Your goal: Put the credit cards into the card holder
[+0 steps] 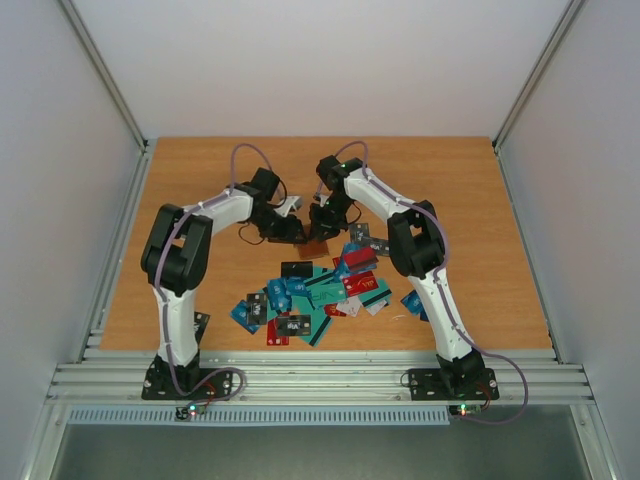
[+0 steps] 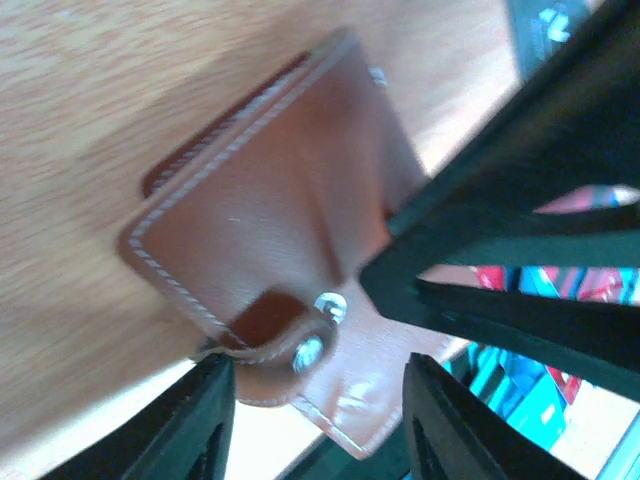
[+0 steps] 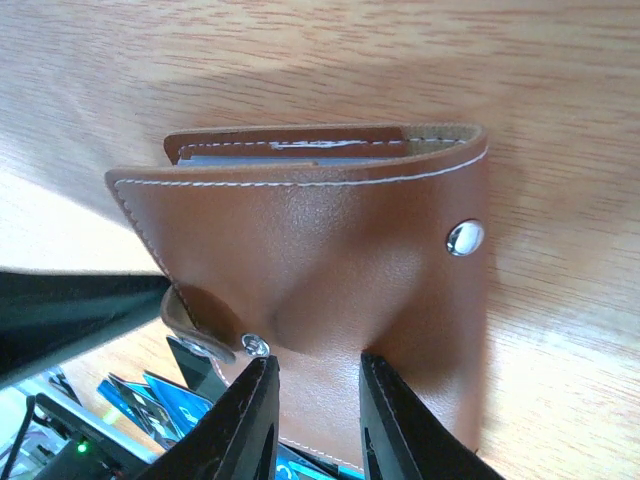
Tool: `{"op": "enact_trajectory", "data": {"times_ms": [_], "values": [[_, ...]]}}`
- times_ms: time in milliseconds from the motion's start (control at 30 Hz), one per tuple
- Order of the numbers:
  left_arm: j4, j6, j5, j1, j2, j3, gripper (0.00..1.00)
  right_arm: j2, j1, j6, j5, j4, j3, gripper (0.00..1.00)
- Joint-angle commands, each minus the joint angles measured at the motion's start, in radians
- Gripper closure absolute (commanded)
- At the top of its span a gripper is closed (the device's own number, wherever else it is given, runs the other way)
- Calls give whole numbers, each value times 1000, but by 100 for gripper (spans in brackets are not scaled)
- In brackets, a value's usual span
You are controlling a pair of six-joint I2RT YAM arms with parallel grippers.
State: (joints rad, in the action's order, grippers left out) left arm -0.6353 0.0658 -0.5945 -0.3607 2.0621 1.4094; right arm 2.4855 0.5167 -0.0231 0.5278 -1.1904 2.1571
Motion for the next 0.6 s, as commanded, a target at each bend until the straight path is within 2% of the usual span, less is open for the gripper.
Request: {"op": "enact_trajectory", "data": {"times_ms": [0, 100, 233, 567], "values": [[28, -13, 0, -21, -112, -12, 49, 114, 16, 6, -96, 2, -49, 75], [-19, -42, 49, -21, -130, 27, 50, 112, 15, 6, -98, 3, -51, 76], [-97, -125, 136, -21, -83, 87, 64, 110, 15, 9, -96, 2, -54, 76], [-42, -235, 29, -13, 12, 86, 68, 103, 10, 6, -92, 9, -86, 76]]}}
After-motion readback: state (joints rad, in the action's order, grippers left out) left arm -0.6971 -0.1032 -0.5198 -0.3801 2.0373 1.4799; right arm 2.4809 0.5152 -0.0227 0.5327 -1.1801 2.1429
